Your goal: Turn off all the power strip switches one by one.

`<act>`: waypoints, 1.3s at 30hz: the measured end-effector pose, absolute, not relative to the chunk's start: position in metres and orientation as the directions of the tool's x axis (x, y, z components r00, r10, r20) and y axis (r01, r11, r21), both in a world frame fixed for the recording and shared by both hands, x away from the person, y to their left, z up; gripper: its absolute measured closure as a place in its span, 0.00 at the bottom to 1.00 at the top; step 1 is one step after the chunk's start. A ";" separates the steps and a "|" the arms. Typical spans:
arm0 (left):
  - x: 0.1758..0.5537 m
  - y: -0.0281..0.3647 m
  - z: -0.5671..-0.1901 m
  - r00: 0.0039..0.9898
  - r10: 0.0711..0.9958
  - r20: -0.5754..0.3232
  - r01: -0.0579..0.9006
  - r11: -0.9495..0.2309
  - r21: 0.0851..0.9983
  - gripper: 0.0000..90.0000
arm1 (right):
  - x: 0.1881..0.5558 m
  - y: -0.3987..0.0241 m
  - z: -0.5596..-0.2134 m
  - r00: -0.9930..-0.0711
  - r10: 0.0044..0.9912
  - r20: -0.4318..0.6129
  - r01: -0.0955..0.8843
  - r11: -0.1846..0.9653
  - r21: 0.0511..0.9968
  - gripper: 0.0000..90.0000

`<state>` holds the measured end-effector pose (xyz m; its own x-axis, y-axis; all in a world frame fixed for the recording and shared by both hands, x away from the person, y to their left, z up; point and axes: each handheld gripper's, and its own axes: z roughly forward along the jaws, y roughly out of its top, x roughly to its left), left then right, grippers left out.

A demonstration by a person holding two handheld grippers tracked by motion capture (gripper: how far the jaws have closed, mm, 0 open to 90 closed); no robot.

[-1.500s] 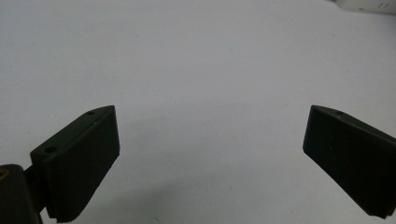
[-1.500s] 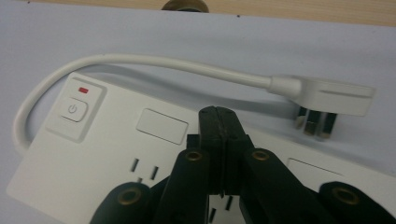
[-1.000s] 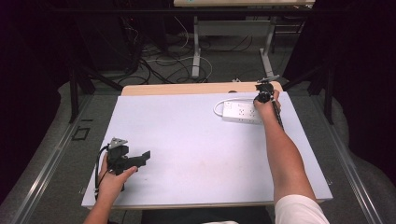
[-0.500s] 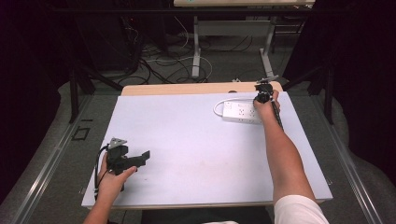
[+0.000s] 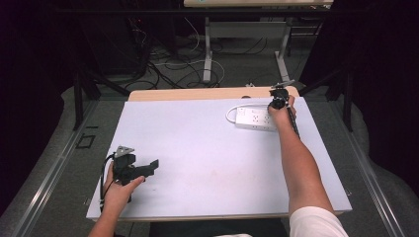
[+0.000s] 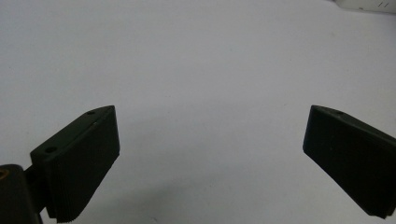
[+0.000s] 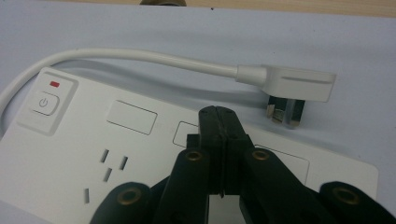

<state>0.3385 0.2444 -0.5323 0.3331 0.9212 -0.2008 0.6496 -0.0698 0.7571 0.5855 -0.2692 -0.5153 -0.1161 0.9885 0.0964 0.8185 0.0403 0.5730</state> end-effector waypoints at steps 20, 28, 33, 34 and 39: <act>0.338 0.245 -0.532 0.334 0.921 -0.200 0.650 -0.072 0.756 0.04 | 0.583 -0.272 -0.518 -0.115 0.988 0.106 0.820 0.035 0.572 1.00; 0.339 0.243 -0.532 0.338 0.920 -0.197 0.651 -0.078 0.755 0.04 | 0.582 -0.275 -0.518 -0.120 0.987 0.108 0.817 0.036 0.575 1.00; 0.339 0.244 -0.532 0.340 0.919 -0.197 0.653 -0.080 0.753 0.04 | 0.582 -0.275 -0.518 -0.115 0.987 0.115 0.816 0.028 0.577 1.00; 0.338 0.244 -0.531 0.341 0.919 -0.198 0.656 -0.082 0.750 0.04 | 0.582 -0.275 -0.518 -0.115 0.987 0.114 0.815 0.028 0.579 1.00; 0.338 0.244 -0.531 0.341 0.918 -0.201 0.654 -0.078 0.752 0.04 | 0.582 -0.274 -0.518 -0.113 0.989 0.098 0.816 0.036 0.577 1.00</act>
